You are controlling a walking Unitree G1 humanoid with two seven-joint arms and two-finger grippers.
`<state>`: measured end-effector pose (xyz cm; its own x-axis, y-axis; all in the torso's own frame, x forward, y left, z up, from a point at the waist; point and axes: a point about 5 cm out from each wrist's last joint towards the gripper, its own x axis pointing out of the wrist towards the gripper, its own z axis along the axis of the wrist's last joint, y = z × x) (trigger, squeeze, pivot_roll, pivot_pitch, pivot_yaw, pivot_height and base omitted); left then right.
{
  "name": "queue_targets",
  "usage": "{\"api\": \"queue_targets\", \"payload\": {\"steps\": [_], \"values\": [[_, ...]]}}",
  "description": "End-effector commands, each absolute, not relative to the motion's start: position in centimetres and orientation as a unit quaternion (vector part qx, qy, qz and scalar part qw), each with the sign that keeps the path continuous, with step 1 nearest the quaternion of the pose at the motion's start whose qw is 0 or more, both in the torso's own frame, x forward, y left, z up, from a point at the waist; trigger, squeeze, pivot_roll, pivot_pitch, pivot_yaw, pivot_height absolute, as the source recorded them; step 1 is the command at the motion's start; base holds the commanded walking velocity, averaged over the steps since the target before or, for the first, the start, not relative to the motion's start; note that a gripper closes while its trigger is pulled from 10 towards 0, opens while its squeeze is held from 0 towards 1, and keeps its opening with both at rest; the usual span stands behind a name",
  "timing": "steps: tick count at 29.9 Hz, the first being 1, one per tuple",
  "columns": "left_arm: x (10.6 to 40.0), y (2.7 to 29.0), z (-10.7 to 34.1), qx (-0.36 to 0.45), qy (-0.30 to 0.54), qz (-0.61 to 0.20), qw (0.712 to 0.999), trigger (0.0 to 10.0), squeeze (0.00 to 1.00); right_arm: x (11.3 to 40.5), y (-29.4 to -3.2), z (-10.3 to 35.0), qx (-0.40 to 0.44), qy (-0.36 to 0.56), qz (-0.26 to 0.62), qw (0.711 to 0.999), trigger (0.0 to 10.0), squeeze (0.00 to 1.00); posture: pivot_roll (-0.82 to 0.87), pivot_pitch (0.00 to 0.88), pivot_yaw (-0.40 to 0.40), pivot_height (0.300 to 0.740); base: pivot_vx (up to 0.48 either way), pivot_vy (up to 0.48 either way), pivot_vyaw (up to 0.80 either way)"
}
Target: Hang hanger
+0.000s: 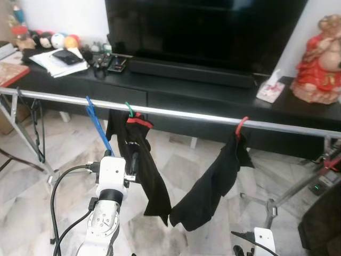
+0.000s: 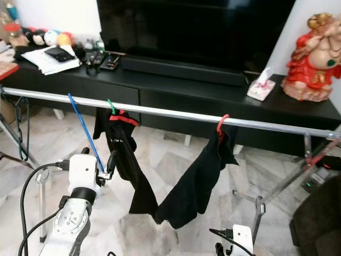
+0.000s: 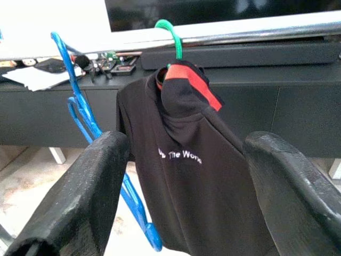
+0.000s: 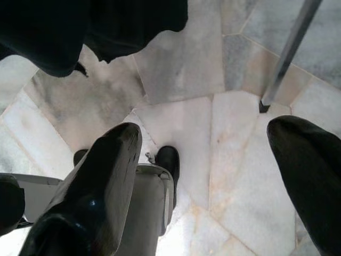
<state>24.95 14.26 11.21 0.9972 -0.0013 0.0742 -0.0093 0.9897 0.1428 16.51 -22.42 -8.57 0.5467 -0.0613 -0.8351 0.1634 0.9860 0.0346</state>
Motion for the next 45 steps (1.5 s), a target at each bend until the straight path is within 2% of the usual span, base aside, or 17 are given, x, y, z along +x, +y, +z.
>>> {"api": "queue_targets", "payload": {"steps": [1,4,23,31,35,45], "values": [[25.0,14.0,11.3,0.077,-0.035,0.0,0.996,10.0,0.0,16.7,-22.7,-8.4,0.049,0.47,-0.065,0.879,10.0,0.0,0.09,0.0,-0.067,0.716,0.285,0.0,0.64],[25.0,14.0,11.2,0.076,-0.033,0.0,0.997,10.0,0.0,16.7,-22.8,-8.4,0.051,0.47,-0.065,0.879,10.0,0.0,0.09,0.0,-0.068,0.716,0.298,0.0,0.65],[25.0,14.2,11.1,0.075,-0.031,0.001,0.997,10.0,0.0,16.7,-22.9,-8.4,0.059,0.468,-0.071,0.879,10.0,0.0,0.09,0.0,-0.072,0.716,0.312,0.0,0.0],[24.1,13.0,10.5,0.065,-0.016,-0.05,0.997,10.0,0.0,16.7,-23.0,-8.4,0.057,0.468,-0.07,0.879,10.0,0.0,0.1,0.0,-0.076,0.716,0.0,0.0,0.0],[22.9,12.0,9.7,0.066,0.021,-0.108,0.992,10.0,0.0,16.7,-23.0,-8.4,0.053,0.47,-0.069,0.878,10.0,0.0,0.1,0.0,-0.079,0.716,0.0,0.0,0.0],[22.8,11.6,9.8,0.088,0.023,-0.116,0.989,10.0,0.0,16.7,-23.0,-8.4,0.052,0.47,-0.068,0.878,10.0,0.0,0.1,0.0,-0.079,0.716,0.0,0.0,0.0]]}}
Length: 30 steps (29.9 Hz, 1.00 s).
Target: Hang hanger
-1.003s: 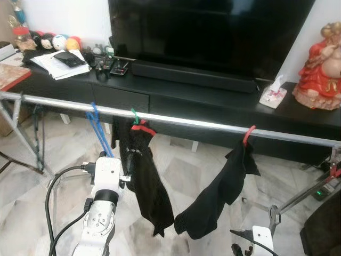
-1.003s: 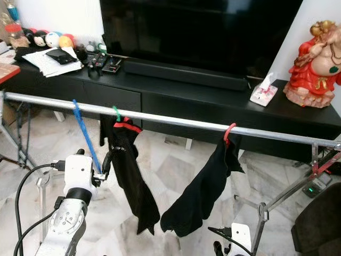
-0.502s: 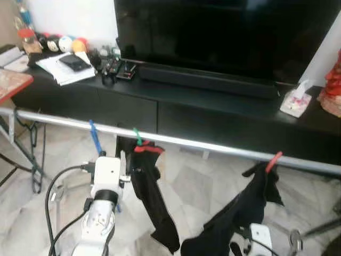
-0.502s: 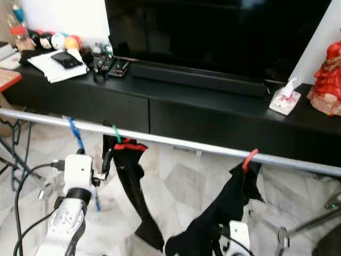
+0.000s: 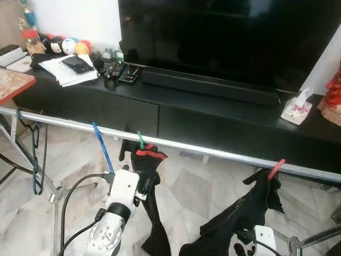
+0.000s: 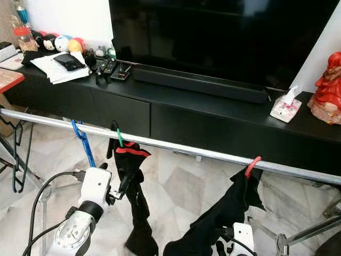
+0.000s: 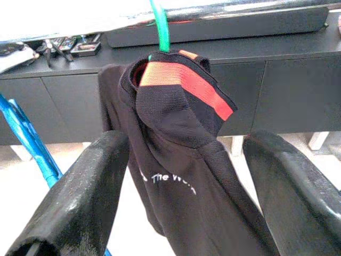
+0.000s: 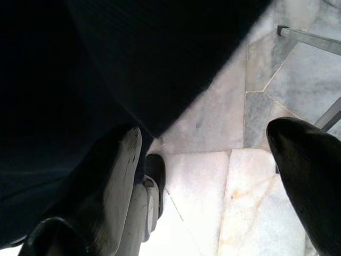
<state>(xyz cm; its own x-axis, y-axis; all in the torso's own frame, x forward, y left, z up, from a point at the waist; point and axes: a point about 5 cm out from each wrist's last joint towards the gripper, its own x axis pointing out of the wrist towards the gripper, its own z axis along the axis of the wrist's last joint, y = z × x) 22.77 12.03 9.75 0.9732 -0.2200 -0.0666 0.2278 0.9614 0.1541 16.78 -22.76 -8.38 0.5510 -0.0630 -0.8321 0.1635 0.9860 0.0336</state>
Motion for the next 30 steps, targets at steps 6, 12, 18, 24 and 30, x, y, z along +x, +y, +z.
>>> {"api": "queue_targets", "payload": {"steps": [6,12,18,24,30], "values": [[23.1,11.6,10.1,0.085,0.02,-0.107,0.99,10.0,0.0,16.7,-23.0,-8.4,0.053,0.47,-0.069,0.878,10.0,0.0,0.1,0.0,-0.078,0.716,0.0,-0.351,0.0],[23.1,11.9,10.3,0.089,0.02,-0.102,0.991,10.0,0.0,16.7,-23.0,-8.4,0.052,0.471,-0.068,0.878,10.0,0.0,0.1,0.0,-0.079,0.716,0.0,-0.297,0.0],[23.1,12.1,10.2,0.089,0.024,-0.094,0.991,10.0,0.0,16.7,-23.0,-8.4,0.052,0.472,-0.066,0.878,10.0,0.0,0.1,0.0,-0.081,0.716,0.0,0.0,0.0],[23.4,13.0,10.1,0.094,0.037,-0.051,0.994,10.0,0.0,16.7,-23.0,-8.4,0.051,0.472,-0.065,0.878,10.0,0.0,0.1,0.0,-0.081,0.716,0.0,0.0,0.0],[23.7,14.2,10.1,0.093,0.052,0.004,0.994,10.0,0.0,16.7,-23.1,-8.3,0.049,0.472,-0.063,0.878,10.0,0.0,0.1,0.0,-0.089,0.716,0.0,0.0,0.0]]}}
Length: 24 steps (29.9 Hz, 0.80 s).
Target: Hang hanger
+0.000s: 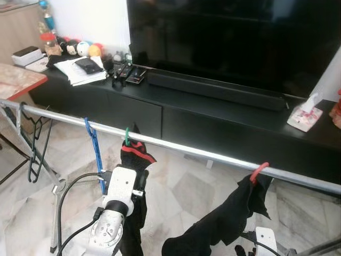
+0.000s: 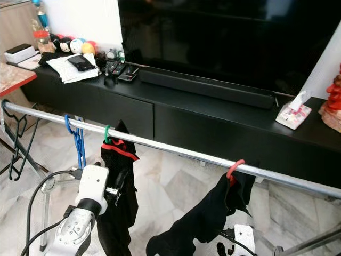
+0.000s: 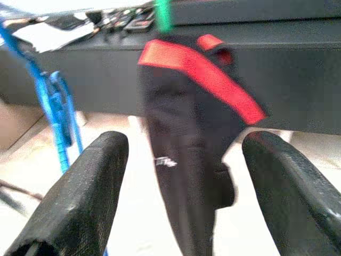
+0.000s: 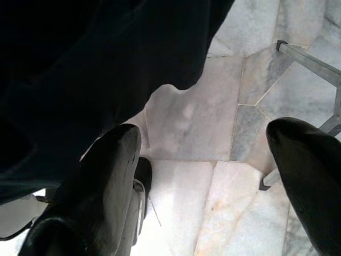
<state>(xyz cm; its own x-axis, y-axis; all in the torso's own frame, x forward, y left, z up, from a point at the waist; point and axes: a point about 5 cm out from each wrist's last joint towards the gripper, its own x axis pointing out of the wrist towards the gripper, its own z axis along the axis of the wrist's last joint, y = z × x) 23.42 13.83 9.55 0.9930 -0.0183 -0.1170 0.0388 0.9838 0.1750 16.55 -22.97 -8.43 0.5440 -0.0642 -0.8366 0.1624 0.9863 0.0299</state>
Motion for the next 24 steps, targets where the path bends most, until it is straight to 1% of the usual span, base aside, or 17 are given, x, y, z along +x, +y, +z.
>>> {"api": "queue_targets", "payload": {"steps": [1,3,6,9,11,22,24], "values": [[23.7,14.2,10.1,0.093,0.052,0.004,0.994,10.0,0.0,16.7,-23.1,-8.3,0.049,0.472,-0.063,0.878,10.0,0.0,0.1,0.0,-0.089,0.716,0.0,0.0,0.0],[24.1,15.2,10.0,0.071,0.063,0.029,0.995,10.0,0.0,16.8,-23.1,-8.3,0.048,0.473,-0.061,0.878,10.0,0.0,0.1,0.0,-0.089,0.716,0.0,0.0,0.0],[24.6,15.7,9.2,0.029,0.092,0.019,0.995,10.0,0.0,16.8,-23.1,-8.3,0.046,0.473,-0.06,0.878,10.0,0.0,0.1,0.0,-0.092,0.716,0.0,0.0,0.0],[24.8,15.7,8.7,0.037,0.101,-0.001,0.994,10.0,0.0,16.8,-23.1,-8.3,0.043,0.473,-0.057,0.878,10.0,0.0,0.1,0.0,-0.095,0.716,0.0,0.0,0.0],[25.1,15.4,8.5,0.028,0.1,-0.031,0.994,10.0,0.0,16.9,-23.1,-8.3,0.041,0.473,-0.054,0.878,10.0,0.0,0.1,0.0,-0.095,0.716,0.0,0.0,0.0],[25.7,15.1,8.2,0.006,0.119,-0.074,0.99,10.0,0.0,16.9,-23.1,-8.2,0.039,0.473,-0.054,0.879,10.0,0.0,0.09,0.0,-0.093,0.716,0.0,0.0,0.0],[26.1,15.4,8.0,0.0,0.118,-0.094,0.989,10.0,0.0,16.9,-23.1,-8.2,0.038,0.472,-0.053,0.879,10.0,0.0,0.08,0.0,-0.091,0.716,0.0,0.0,0.0]]}}
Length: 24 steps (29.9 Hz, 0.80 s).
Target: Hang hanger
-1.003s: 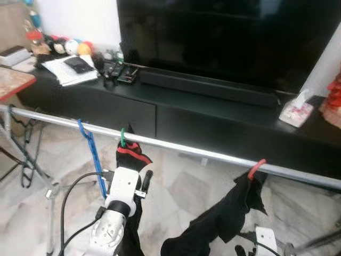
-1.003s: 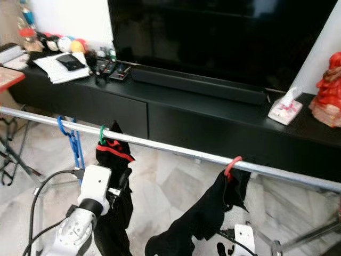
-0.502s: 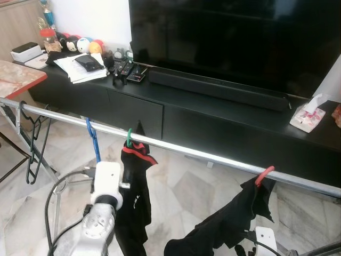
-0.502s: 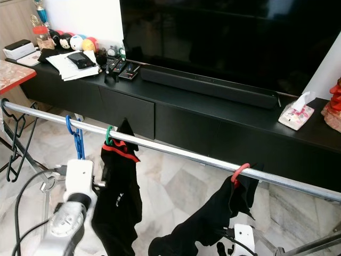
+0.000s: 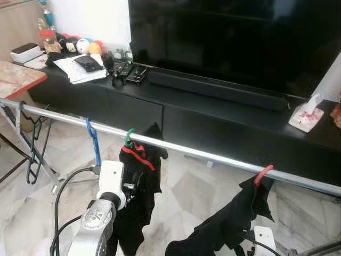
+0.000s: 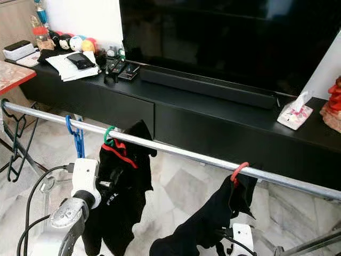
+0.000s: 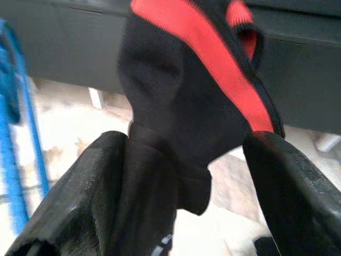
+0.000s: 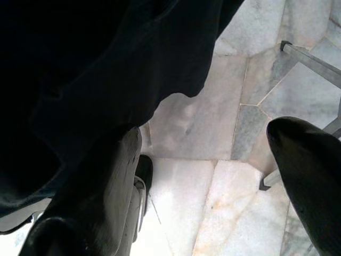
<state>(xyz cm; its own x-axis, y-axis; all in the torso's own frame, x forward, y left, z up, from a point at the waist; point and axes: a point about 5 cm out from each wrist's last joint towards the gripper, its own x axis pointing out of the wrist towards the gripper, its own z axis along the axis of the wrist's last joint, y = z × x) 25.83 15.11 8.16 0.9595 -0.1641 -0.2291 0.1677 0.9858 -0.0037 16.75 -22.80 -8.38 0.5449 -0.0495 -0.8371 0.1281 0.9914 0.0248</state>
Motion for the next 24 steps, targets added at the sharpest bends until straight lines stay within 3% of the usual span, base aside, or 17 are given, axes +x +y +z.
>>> {"api": "queue_targets", "payload": {"steps": [1,7,8,9,10,14,15,21,22,24], "values": [[26.2,15.4,7.9,-0.002,0.118,-0.101,0.988,10.0,0.0,16.9,-23.1,-8.2,0.037,0.472,-0.053,0.879,10.0,0.0,0.08,0.0,-0.089,0.716,0.0,0.0,0.0],[26.4,15.5,7.5,-0.01,0.131,-0.107,0.986,10.0,0.0,16.9,-23.1,-8.2,0.037,0.472,-0.053,0.879,10.0,0.0,0.08,0.0,-0.09,0.716,0.0,0.0,0.0],[26.4,15.5,7.4,-0.016,0.132,-0.105,0.985,9.3,0.0,16.9,-23.1,-8.2,0.037,0.472,-0.053,0.879,10.0,0.0,0.08,0.0,-0.09,0.716,0.0,0.0,0.0],[26.4,15.5,7.4,-0.02,0.133,-0.104,0.985,9.3,0.0,16.9,-23.1,-8.2,0.037,0.472,-0.053,0.879,10.0,0.0,0.08,0.0,-0.09,0.716,0.0,0.0,0.0],[26.4,15.5,7.4,-0.023,0.133,-0.104,0.985,7.6,0.0,16.9,-23.1,-8.2,0.037,0.473,-0.053,0.879,10.0,0.0,0.07,0.0,-0.092,0.716,0.0,0.0,0.0],[26.4,15.5,7.2,-0.036,0.133,-0.099,0.986,8.4,0.0,16.9,-23.1,-8.2,0.035,0.473,-0.052,0.879,10.0,0.0,0.07,0.0,-0.093,0.716,0.0,0.0,0.0],[26.6,15.5,7.1,-0.035,0.133,-0.098,0.986,9.1,0.0,16.9,-23.1,-8.2,0.036,0.473,-0.052,0.879,10.0,0.0,0.07,0.0,-0.093,0.716,0.0,0.0,0.0],[27.2,15.4,7.3,-0.028,0.122,-0.1,0.987,9.0,0.0,17.0,-23.1,-8.2,0.036,0.472,-0.051,0.879,10.0,0.0,0.07,0.0,-0.093,0.716,0.0,0.0,0.0],[27.2,15.4,7.3,-0.026,0.121,-0.101,0.987,8.5,0.0,17.0,-23.1,-8.2,0.036,0.472,-0.051,0.879,10.0,0.0,0.07,0.0,-0.093,0.716,0.0,0.0,0.0],[27.7,15.3,7.4,-0.009,0.121,-0.096,0.988,4.2,0.0,17.0,-23.1,-8.2,0.036,0.472,-0.051,0.879,10.0,0.0,0.07,0.0,-0.092,0.716,0.0,0.0,0.0]]}}
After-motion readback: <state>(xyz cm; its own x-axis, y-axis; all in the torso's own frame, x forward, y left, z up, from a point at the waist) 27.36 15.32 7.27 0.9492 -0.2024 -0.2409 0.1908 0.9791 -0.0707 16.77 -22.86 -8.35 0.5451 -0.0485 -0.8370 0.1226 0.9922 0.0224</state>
